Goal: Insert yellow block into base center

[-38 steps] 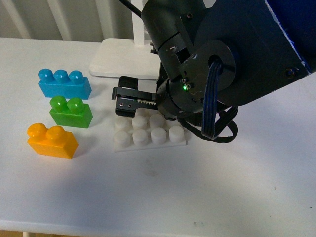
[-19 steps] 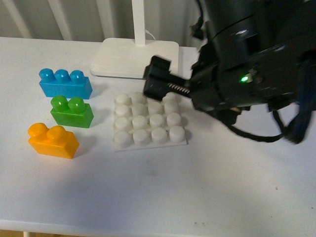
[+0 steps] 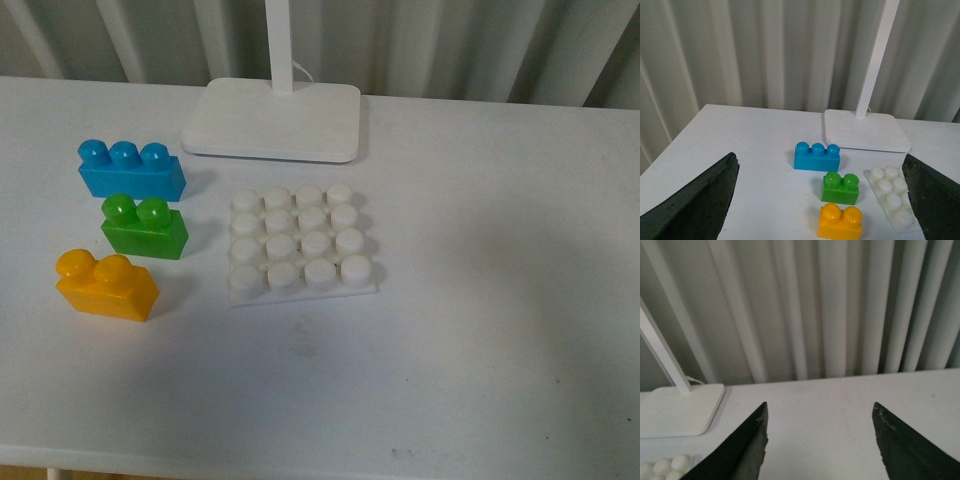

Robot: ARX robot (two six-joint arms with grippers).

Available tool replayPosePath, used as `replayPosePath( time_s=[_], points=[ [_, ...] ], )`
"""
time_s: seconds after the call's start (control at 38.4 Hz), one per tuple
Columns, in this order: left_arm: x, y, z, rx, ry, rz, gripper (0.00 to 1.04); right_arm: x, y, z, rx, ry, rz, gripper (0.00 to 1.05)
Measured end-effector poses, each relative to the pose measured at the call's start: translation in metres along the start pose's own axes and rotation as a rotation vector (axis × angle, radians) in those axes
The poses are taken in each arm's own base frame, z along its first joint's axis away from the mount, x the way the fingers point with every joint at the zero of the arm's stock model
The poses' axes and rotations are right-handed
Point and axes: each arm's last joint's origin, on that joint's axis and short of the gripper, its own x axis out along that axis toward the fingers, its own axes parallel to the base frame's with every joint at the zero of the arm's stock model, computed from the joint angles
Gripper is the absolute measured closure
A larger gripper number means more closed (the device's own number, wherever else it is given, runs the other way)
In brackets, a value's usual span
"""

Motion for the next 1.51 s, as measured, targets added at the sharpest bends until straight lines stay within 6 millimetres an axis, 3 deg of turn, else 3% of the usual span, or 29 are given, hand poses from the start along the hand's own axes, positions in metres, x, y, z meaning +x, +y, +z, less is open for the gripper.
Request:
replayPosePath(
  time_s=[0.31,0.73,1.51],
  points=[
    [0.0,0.0,0.0,0.0,0.0,0.0,0.06,-0.028,-0.002,-0.018,-0.077,-0.025,0.006,1.04],
    [0.0,0.0,0.0,0.0,0.0,0.0,0.06,-0.048,-0.004,-0.037,-0.077,-0.036,0.006,1.04],
    [0.0,0.0,0.0,0.0,0.0,0.0,0.06,-0.067,-0.004,-0.039,-0.077,-0.02,0.005,1.04]
  ],
)
